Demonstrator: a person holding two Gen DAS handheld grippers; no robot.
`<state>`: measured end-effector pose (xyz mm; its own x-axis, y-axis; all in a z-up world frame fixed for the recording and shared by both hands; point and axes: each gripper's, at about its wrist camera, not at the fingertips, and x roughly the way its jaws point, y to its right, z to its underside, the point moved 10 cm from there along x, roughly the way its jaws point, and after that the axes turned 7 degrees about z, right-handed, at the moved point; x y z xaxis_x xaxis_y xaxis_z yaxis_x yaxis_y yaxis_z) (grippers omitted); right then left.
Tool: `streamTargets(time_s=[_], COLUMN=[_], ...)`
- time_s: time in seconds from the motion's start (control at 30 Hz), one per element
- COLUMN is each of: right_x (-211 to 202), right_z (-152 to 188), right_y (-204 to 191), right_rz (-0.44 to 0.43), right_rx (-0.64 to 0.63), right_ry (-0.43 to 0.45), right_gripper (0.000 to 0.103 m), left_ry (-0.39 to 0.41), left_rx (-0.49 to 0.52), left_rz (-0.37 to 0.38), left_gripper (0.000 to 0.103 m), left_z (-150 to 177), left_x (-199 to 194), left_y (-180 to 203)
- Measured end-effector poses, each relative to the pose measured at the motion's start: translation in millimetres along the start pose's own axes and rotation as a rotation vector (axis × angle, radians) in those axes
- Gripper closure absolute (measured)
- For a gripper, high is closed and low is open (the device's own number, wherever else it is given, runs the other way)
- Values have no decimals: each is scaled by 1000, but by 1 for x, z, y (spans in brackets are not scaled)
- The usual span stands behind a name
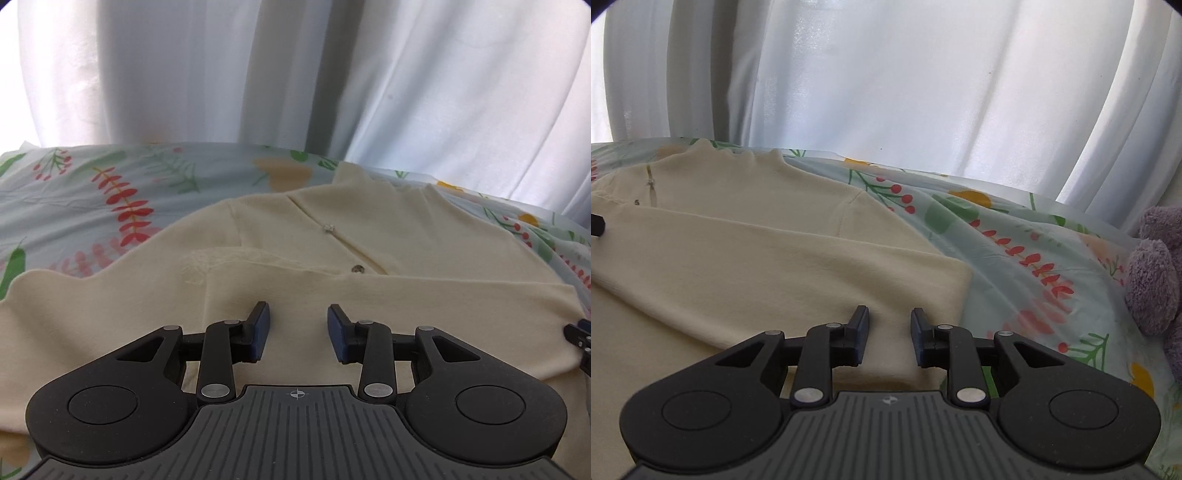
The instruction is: Fold small clothes
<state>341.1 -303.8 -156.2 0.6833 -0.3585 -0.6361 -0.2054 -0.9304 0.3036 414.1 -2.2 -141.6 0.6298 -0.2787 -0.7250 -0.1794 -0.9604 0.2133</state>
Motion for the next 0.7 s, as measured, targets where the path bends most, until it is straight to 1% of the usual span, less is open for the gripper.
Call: streamTargets(time_s=[0.03, 0.1, 0.13, 0.2, 0.27, 0.33, 0.4, 0.47, 0.53, 0.6, 0.7], right_x=[3, 0, -7, -22, -28, -25, -22, -20, -27, -41, -59], right_z=[0, -1, -1, 0, 3, 8, 8, 5, 2, 2, 8], right_y=[2, 4, 5, -1, -10, -23, -28, -28, -29, -32, -36], right_rz=[22, 19, 11, -55, -100, -128, -106, -92, -109, -159, -202], right_rx=[-5, 19, 45, 76, 64, 19, -9, -5, 28, 47, 83], right_ry=[-7, -12, -9, 29, 45, 29, 54, 36, 20, 47, 54], right_gripper=[80, 80, 80, 76, 74, 73, 73, 73, 74, 73, 72], left_ry=[-7, -10, 3, 22, 33, 40, 61, 81, 112, 141, 200], left_rx=[-18, -54, -72, -111, -149, -203, -272, -342, -422, -506, -652], left_rz=[-5, 1, 7, -4, -12, -41, -76, -112, -149, -193, -302], left_gripper=[63, 59, 51, 42, 41, 41, 41, 41, 40, 39, 40], left_z=[0, 5, 8, 14, 22, 29, 36, 42, 50, 59, 76], left_x=[-4, -20, -31, -51, -66, -78, -92, -105, -122, -141, -171], left_y=[-4, -13, -18, -32, -46, -64, -86, -111, -142, -178, -238])
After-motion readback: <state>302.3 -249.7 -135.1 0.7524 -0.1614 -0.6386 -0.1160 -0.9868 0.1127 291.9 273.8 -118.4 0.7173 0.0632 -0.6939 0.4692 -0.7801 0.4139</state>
